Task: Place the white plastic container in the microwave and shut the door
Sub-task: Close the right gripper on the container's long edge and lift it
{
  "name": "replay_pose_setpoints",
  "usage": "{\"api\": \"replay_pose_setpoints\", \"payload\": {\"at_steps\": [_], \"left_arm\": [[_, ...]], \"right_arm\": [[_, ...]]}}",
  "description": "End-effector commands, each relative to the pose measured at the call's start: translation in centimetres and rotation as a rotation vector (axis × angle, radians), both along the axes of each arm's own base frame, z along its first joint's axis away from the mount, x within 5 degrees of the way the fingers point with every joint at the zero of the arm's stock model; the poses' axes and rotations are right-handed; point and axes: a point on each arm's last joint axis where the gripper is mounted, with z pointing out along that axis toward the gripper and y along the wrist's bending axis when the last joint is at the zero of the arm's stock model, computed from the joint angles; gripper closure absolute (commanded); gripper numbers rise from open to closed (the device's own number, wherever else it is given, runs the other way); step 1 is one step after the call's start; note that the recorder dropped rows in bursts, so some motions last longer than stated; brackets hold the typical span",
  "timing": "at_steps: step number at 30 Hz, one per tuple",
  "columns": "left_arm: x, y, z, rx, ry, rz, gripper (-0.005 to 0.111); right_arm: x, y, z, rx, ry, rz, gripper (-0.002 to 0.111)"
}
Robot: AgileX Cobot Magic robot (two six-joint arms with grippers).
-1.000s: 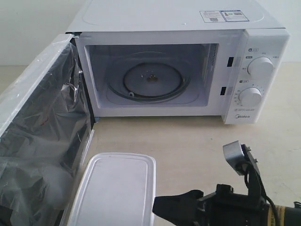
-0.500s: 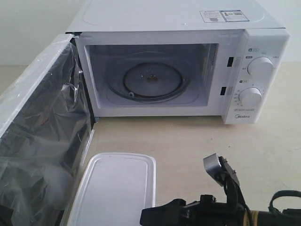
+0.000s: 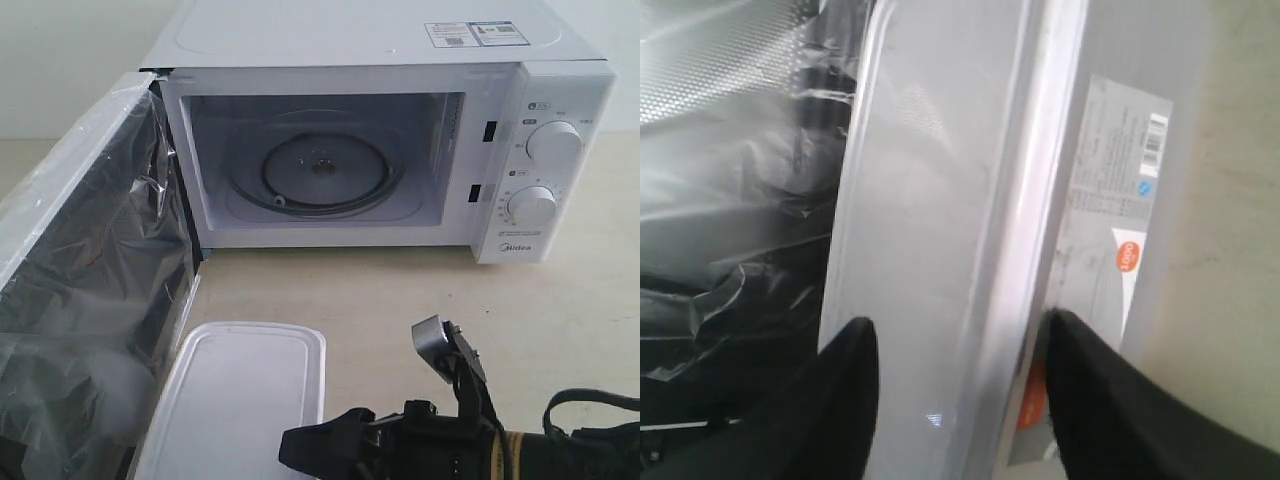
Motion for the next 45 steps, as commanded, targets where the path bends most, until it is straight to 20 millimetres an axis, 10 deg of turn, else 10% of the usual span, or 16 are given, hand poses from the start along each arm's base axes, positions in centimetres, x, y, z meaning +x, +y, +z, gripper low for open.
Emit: {"api": "replay_pose_setpoints", "payload": {"at_steps": [1,11,31,36,45], "left_arm": [[0.0,0.0,-0.1,0.002,-0.006,-0.003,0.102],[0.0,0.0,-0.1,0.002,-0.006,-0.003,0.102],[0.0,0.0,-0.1,0.002,-0.006,-0.003,0.102],[0.0,0.0,-0.1,0.002,-0.006,-0.003,0.102],[0.0,0.0,-0.1,0.002,-0.006,-0.003,0.102]], "right_arm": [[0.6,0.3,0.1,-0.011,-0.015,-0.005,0.07],[0.6,0.1,-1.2,-0.07,0.025,-0.018,0.096],[0.5,0.4,-0.6,0.001,0.005,0.001,0.108],[0.4,0.4,-0.6,0.004,0.008,0.03,0.055],[2.0,-1.5,-0.6,0.01,0.01,0.035,0.057]]}}
